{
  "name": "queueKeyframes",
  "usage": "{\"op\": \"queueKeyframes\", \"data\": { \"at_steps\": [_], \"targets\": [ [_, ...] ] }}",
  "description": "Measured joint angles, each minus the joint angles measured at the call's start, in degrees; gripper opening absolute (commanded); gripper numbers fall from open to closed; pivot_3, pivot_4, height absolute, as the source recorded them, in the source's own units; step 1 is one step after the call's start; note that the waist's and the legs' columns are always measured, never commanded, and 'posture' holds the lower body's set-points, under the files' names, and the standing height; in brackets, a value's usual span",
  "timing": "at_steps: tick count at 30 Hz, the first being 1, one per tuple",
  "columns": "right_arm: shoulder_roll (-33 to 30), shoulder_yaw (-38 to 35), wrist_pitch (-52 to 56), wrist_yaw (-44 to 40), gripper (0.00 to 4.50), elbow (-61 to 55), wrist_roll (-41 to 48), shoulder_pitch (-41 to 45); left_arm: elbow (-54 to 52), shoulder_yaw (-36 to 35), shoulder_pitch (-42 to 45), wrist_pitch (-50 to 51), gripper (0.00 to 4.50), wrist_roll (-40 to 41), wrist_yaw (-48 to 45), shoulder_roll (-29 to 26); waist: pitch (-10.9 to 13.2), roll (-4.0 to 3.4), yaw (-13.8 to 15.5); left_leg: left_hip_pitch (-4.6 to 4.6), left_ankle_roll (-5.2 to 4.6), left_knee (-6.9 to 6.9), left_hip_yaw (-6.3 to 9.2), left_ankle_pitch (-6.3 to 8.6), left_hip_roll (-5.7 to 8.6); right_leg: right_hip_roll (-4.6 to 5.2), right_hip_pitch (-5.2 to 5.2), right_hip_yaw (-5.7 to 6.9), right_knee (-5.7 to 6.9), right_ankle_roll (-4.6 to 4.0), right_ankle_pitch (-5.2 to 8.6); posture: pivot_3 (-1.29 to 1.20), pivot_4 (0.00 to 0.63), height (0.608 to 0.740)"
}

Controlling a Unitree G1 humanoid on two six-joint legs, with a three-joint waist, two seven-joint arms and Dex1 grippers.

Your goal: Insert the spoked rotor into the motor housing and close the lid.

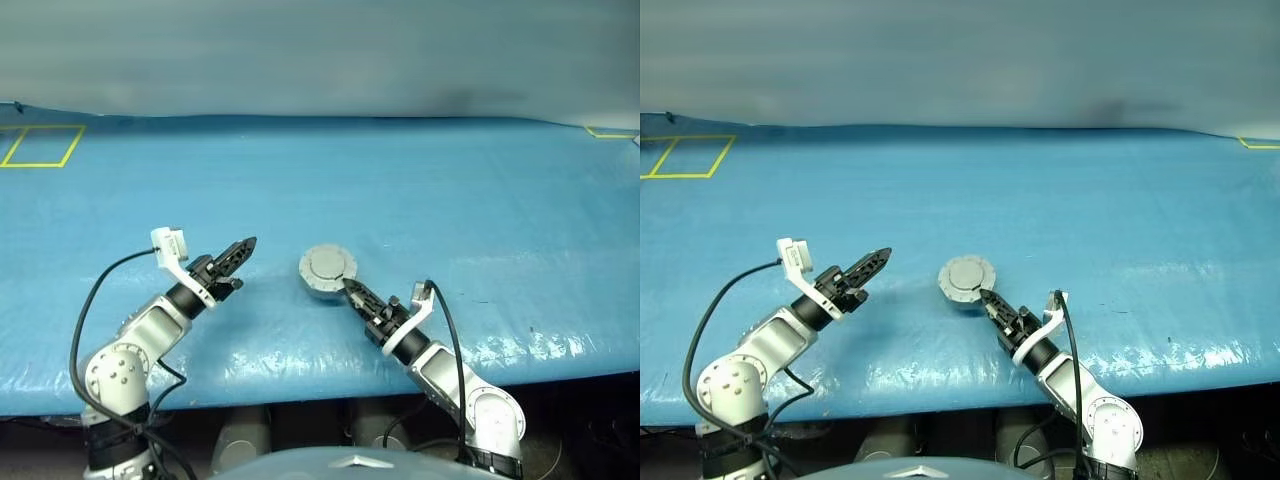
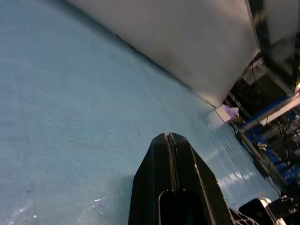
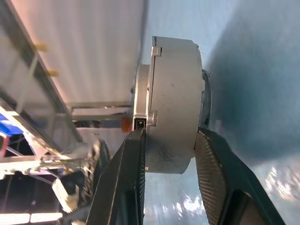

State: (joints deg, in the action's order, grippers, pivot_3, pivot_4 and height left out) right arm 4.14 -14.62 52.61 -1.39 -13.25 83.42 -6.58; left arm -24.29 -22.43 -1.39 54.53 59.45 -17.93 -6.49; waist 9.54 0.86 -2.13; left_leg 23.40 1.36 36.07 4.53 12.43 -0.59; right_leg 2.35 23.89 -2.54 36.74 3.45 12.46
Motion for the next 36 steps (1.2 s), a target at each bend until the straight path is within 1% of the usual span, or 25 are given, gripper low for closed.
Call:
{"op": "queueKeyframes", "data": {
  "at_steps": [3,7,11,12,16,23,27,36],
  "targets": [
    [0.06,0.04,-1.50,0.44,1.17,0.42,1.57,3.20,-0.71,-0.03,-4.46,-0.50,1.60,6.68,3.89,5.03,0.02,-0.01,-0.03,0.01,0.00,0.00,0.00,0.00,0.00,-0.01,0.01,0.00,0.00,0.00,0.00,0.00,0.150,0.740],
    [0.17,0.86,-2.76,0.56,1.17,1.52,1.98,7.08,-0.65,1.25,-7.33,-2.36,2.97,14.99,8.49,10.41,0.05,0.01,0.05,0.07,0.00,0.03,0.05,0.00,0.01,-0.03,0.04,0.03,0.01,-0.01,0.00,0.00,0.150,0.740],
    [0.15,1.94,-3.70,0.56,1.17,1.74,1.98,9.67,-0.53,2.87,-8.15,-4.63,4.33,19.59,10.80,10.54,0.05,0.00,0.00,0.10,0.00,0.04,0.05,0.00,0.02,-0.05,0.06,0.01,-0.01,-0.01,0.00,0.00,0.150,0.740],
    [0.13,2.21,-3.77,0.56,1.17,1.77,1.98,10.16,-0.49,3.22,-8.25,-5.38,4.45,20.68,10.92,10.54,0.05,0.00,0.00,0.11,0.00,0.04,0.05,0.00,0.02,-0.05,0.07,0.01,-0.02,-0.02,0.00,0.00,0.150,0.740],
    [0.11,4.14,-3.62,0.55,1.17,1.76,1.98,10.71,0.04,5.47,-8.57,-7.82,4.45,23.92,11.34,10.40,0.05,0.00,-0.01,0.11,-0.01,0.04,0.06,0.00,0.02,-0.05,0.07,0.01,-0.03,-0.02,-0.01,0.00,0.150,0.740],
    [0.11,7.46,-3.36,1.70,1.17,0.96,3.60,10.79,4.04,8.60,-9.04,-10.57,4.45,26.09,11.37,10.15,0.05,-0.01,-0.04,0.12,-0.01,0.04,0.06,0.00,0.02,-0.06,0.07,0.01,-0.02,-0.03,-0.01,0.00,0.150,0.740],
    [0.07,9.97,-3.16,2.96,1.17,-0.31,5.14,10.57,4.77,9.71,-9.12,-11.62,4.45,26.83,10.48,10.04,0.05,-0.01,-0.07,0.15,-0.01,0.04,0.07,0.00,0.02,-0.06,0.10,0.01,-0.02,-0.03,0.00,0.00,0.150,0.740],
    [-1.17,13.33,-3.33,4.65,1.17,-2.33,7.86,7.21,5.47,11.06,-9.60,-12.51,4.45,27.26,7.28,9.00,0.05,-0.01,-0.05,0.15,-0.01,0.05,0.07,0.00,0.02,-0.06,0.10,0.01,-0.03,-0.03,0.00,0.00,0.150,0.740]
  ]
}}
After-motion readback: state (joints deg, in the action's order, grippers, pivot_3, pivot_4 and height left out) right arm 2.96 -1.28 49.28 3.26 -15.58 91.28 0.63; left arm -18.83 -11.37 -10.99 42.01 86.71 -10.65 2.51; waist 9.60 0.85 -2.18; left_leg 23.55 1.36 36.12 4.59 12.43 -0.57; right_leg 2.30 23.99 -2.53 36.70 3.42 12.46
